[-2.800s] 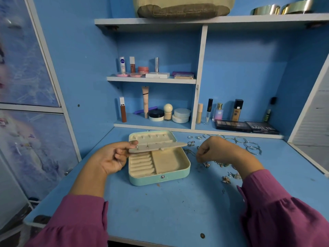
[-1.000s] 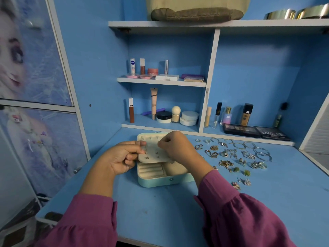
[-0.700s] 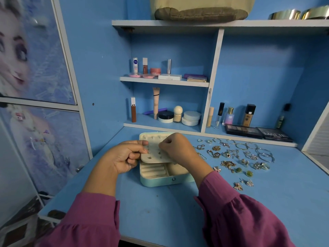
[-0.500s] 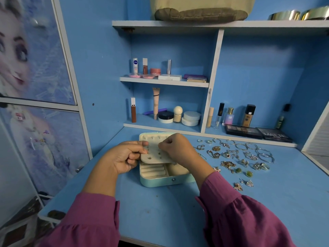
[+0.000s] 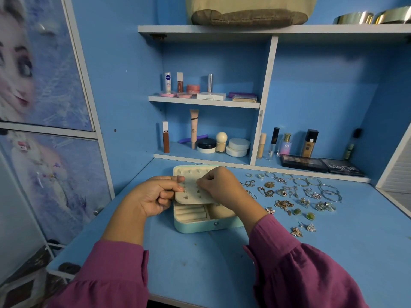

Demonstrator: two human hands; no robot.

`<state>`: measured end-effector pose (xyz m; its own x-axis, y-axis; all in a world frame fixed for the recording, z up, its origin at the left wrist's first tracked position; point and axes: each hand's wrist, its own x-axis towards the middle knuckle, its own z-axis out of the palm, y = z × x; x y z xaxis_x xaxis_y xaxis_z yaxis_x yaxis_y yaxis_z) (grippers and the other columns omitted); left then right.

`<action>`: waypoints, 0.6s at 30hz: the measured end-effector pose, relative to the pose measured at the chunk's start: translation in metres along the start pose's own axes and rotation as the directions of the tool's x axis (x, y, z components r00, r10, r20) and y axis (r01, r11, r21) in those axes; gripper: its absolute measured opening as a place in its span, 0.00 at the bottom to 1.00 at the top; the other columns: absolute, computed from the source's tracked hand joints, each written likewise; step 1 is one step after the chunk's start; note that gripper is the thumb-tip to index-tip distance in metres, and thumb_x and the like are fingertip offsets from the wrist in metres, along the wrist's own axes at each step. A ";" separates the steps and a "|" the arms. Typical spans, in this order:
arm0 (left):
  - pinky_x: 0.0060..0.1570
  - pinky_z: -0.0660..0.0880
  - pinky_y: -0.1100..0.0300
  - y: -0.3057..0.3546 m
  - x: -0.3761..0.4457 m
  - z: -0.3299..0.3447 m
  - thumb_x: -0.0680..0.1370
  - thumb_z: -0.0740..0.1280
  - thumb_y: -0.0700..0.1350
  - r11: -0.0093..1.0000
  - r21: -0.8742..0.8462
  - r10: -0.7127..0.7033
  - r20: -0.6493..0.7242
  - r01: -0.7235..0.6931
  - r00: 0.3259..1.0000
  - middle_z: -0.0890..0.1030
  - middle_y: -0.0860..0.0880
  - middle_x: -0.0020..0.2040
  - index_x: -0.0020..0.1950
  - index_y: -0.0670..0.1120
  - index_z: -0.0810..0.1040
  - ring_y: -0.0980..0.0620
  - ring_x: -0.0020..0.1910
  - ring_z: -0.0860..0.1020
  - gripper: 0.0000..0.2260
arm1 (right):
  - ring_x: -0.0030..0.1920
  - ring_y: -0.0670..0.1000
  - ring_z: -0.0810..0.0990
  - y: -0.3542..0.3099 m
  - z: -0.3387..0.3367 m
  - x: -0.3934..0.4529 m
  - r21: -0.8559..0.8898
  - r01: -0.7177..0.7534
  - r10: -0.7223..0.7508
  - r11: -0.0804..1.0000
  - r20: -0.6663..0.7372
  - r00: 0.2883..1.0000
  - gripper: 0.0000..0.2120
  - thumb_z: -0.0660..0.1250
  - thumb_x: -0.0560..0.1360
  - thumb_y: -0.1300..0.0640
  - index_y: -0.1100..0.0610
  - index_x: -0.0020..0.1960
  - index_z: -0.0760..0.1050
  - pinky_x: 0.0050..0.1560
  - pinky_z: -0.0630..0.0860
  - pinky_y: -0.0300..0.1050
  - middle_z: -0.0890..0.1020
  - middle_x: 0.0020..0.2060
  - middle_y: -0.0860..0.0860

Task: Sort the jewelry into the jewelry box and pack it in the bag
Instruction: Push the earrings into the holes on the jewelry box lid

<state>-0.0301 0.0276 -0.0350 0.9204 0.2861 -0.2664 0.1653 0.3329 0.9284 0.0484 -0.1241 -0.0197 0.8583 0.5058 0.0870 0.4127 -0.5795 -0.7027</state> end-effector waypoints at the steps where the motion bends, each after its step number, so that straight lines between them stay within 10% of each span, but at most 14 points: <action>1: 0.14 0.55 0.71 0.000 0.000 0.000 0.74 0.60 0.27 1.000 -0.001 0.000 0.000 0.000 1.000 0.65 0.53 0.23 0.46 0.43 0.76 0.61 0.15 0.60 0.12 | 0.28 0.53 0.74 0.000 0.000 0.000 -0.004 -0.001 0.001 1.000 -0.002 1.000 0.14 0.64 0.75 0.52 0.63 0.43 0.81 0.38 0.76 0.48 0.80 0.32 0.56; 18: 0.14 0.56 0.71 0.000 0.000 0.000 0.74 0.60 0.28 1.000 -0.021 -0.008 0.008 0.009 1.000 0.66 0.53 0.22 0.45 0.42 0.76 0.61 0.15 0.60 0.11 | 0.32 0.49 0.74 -0.005 -0.009 -0.005 -0.087 0.129 -0.126 0.988 0.034 0.991 0.06 0.64 0.75 0.58 0.56 0.43 0.79 0.30 0.70 0.40 0.79 0.37 0.52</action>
<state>-0.0299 0.0281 -0.0351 0.9217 0.2764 -0.2722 0.1657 0.3541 0.9204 0.0444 -0.1295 -0.0098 0.7885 0.5963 0.1507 0.5446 -0.5630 -0.6216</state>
